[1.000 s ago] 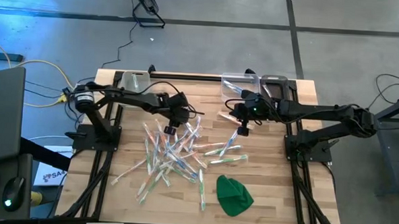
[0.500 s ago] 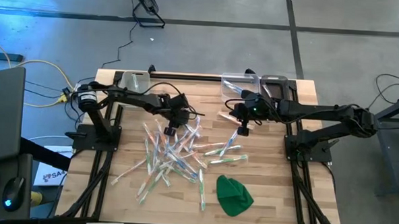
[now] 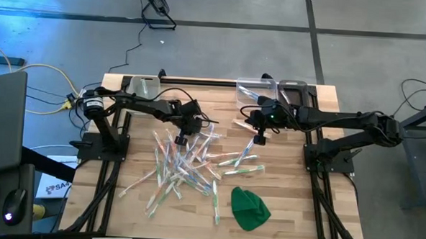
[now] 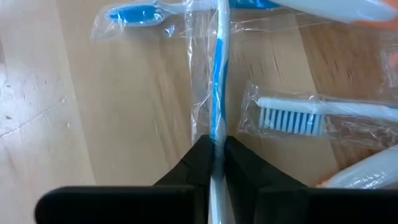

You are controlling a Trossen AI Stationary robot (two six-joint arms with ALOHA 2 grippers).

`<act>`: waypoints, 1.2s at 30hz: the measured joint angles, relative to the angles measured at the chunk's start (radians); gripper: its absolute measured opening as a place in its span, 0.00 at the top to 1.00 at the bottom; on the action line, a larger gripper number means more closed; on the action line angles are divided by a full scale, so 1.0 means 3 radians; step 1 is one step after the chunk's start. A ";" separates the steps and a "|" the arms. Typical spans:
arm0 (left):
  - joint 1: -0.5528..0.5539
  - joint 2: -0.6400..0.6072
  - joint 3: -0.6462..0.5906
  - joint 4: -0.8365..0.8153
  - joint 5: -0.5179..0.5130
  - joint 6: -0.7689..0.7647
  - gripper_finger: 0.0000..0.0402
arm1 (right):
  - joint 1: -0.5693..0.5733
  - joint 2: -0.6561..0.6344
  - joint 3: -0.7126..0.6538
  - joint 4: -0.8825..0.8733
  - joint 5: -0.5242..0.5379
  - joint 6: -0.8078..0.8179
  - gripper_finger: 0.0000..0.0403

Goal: Pick & Place Toothbrushes
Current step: Put the blue toothbrush into the transparent bin

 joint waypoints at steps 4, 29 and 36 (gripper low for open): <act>-0.0002 -0.0054 -0.0002 -0.0017 -0.0056 0.0001 0.96 | 0.0000 0.0000 -0.0001 -0.0001 0.0000 -0.0001 0.99; 0.0003 -0.0136 0.1377 -0.0558 -0.0115 0.0053 0.95 | 0.0000 -0.0064 -0.0001 -0.0050 0.0011 -0.0263 0.99; 0.0101 -0.0139 0.1663 -0.0413 -0.0080 -0.0031 0.95 | 0.0000 -0.0261 -0.0001 -0.0169 -0.0001 -0.0260 0.99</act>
